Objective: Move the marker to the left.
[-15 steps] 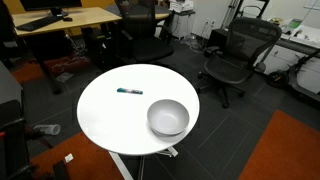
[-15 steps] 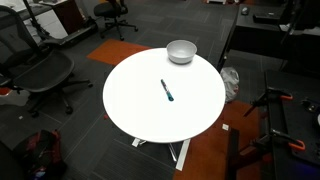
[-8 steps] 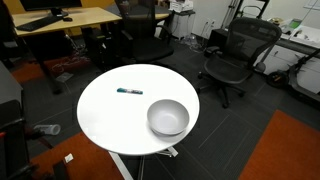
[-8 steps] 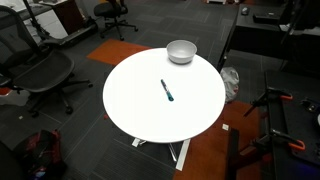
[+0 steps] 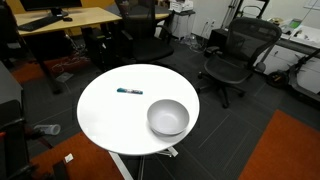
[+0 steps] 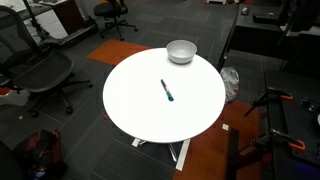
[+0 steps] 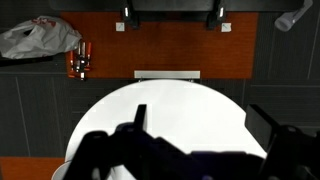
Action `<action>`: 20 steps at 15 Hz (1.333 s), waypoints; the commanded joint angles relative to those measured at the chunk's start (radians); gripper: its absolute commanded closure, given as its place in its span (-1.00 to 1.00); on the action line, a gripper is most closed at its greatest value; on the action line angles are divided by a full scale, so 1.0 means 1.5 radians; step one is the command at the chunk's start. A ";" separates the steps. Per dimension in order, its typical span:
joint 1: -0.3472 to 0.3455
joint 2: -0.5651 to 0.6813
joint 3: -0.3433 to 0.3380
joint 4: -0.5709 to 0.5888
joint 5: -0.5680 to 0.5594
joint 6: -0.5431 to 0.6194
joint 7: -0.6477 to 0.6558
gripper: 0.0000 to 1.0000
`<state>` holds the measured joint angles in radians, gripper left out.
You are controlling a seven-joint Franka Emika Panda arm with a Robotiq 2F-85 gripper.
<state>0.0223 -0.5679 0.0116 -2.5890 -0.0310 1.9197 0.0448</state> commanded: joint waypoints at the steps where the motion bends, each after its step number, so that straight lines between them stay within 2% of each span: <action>1: -0.007 0.031 0.010 0.018 0.002 0.017 0.021 -1.00; 11: -0.009 0.088 0.016 0.051 0.020 0.075 0.108 -1.00; 20: -0.014 0.180 0.027 0.121 0.027 0.114 0.206 -1.00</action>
<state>0.0221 -0.3713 0.0202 -2.4668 -0.0061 2.0758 0.2853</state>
